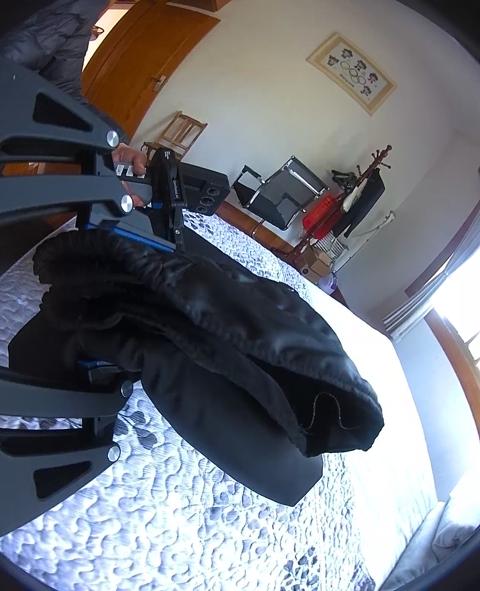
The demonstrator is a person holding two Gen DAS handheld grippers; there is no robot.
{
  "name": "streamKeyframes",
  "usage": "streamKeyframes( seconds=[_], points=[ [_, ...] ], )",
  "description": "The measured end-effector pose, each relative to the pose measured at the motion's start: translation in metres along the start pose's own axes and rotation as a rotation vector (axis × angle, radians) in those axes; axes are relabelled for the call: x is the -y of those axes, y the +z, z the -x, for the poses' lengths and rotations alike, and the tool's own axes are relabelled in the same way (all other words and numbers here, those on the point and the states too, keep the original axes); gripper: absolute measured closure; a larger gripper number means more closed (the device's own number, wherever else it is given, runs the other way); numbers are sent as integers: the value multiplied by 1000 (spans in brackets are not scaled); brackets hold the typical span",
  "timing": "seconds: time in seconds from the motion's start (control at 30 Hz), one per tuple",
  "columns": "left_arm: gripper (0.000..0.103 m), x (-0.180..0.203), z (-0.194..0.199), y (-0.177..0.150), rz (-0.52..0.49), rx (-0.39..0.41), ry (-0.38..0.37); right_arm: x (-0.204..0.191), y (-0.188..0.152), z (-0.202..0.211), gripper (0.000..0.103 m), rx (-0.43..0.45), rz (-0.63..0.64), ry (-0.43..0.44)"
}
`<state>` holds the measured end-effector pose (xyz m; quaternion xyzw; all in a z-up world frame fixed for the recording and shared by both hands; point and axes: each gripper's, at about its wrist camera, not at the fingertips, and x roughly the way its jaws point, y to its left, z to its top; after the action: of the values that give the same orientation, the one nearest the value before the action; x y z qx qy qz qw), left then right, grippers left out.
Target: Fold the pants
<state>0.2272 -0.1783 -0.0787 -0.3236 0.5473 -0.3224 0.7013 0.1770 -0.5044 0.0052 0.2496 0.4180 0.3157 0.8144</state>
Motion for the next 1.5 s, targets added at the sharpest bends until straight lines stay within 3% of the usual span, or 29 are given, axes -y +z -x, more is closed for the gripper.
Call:
streamKeyframes(
  seconds=[0.43,1.1,1.3,1.5],
  points=[
    [47,-31,-33,27,71,-14,34,59,9,-32,57,-55,-100,11],
    [40,-38,-43,25,41,-22,50,129,-10,-37,55,-60,-261,21],
    [29,-36,-52,20,-2,-40,99,139,-17,-38,50,-60,-289,4],
    [27,-35,-59,18,-27,-48,116,155,-27,-39,34,-57,-347,1]
  ],
)
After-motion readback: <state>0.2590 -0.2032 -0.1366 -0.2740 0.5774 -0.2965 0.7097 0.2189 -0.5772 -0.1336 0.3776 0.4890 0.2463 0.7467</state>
